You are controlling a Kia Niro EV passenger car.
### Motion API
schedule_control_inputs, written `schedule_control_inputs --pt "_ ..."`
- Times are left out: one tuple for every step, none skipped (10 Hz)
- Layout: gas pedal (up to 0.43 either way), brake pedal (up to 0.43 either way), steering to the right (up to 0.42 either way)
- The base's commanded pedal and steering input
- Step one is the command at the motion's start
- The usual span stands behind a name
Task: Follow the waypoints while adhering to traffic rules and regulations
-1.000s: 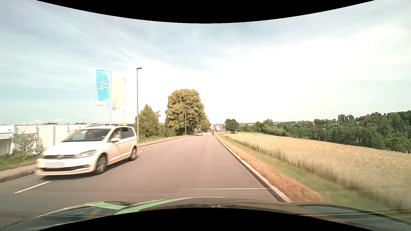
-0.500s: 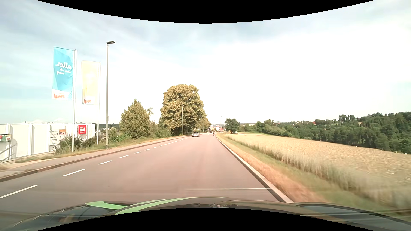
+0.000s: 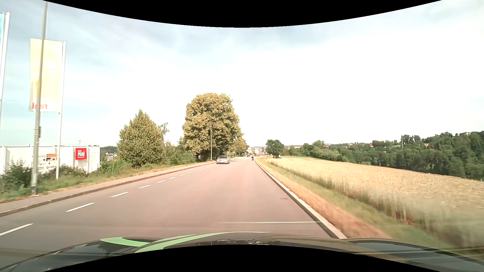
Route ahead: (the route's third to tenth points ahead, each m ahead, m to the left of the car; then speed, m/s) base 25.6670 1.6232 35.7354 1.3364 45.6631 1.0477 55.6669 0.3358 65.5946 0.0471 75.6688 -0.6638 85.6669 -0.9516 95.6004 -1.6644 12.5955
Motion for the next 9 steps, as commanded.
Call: schedule_control_inputs --pt "0.0 0.0 0.0" --pt "0.0 0.0 0.0" --pt "0.0 0.0 0.0" --pt "0.0 0.0 0.002" --pt "0.0 0.0 0.003" --pt "0.0 0.0 0.002" --pt "0.0 0.0 0.003" --pt "0.0 0.0 0.004" --pt "0.0 0.0 0.005"
